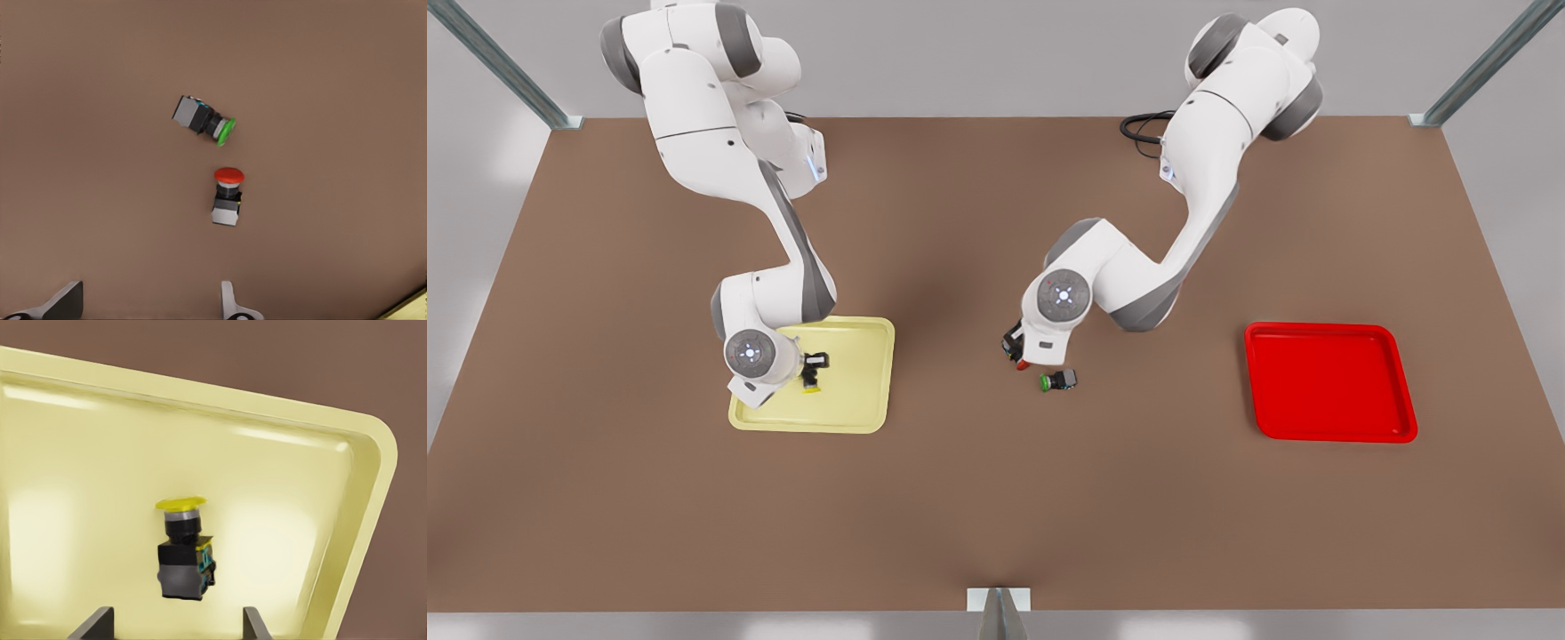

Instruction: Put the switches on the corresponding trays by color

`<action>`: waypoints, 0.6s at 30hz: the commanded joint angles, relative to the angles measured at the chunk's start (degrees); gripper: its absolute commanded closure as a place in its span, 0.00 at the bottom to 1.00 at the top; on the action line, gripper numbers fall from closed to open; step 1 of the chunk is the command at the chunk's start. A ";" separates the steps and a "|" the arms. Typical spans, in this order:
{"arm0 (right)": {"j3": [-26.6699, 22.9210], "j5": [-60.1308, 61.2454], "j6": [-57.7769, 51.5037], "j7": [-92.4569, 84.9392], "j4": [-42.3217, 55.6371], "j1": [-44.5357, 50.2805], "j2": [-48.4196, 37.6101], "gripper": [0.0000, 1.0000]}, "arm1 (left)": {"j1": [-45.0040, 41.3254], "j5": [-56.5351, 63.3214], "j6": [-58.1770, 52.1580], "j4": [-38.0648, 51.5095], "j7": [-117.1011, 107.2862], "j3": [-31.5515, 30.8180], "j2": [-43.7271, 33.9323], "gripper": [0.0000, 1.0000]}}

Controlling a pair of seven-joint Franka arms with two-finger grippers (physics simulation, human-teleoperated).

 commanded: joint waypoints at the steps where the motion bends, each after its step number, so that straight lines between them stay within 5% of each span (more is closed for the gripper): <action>1: 0.00 0.09 -0.02 0.00 0.00 0.00 -0.10 0.00 | -0.39 0.11 0.00 0.00 -0.66 0.00 0.00 0.01; 4: 0.70 -0.61 -5.98 -0.70 1.40 0.26 -6.32 0.00 | -3.38 1.69 2.63 -0.70 -1.81 0.35 1.41 0.01; 6: 2.28 -5.18 -30.34 -7.82 25.82 0.17 -9.41 0.00 | -3.64 4.41 4.66 -0.88 -2.25 0.35 3.34 0.01; 7: 2.37 -5.19 -32.10 -7.91 29.45 0.00 -13.44 0.00 | -3.64 6.08 4.92 -0.96 -2.51 0.35 4.31 0.01; 10: 5.71 -5.89 -32.02 -10.53 27.26 -3.52 -25.05 0.00 | -4.08 6.96 8.17 -2.02 -2.60 0.35 6.94 0.01; 18: 5.89 -9.67 -36.06 -10.46 28.47 -3.34 -22.95 0.00 | -8.20 9.34 8.09 -2.55 -1.63 4.03 8.18 0.01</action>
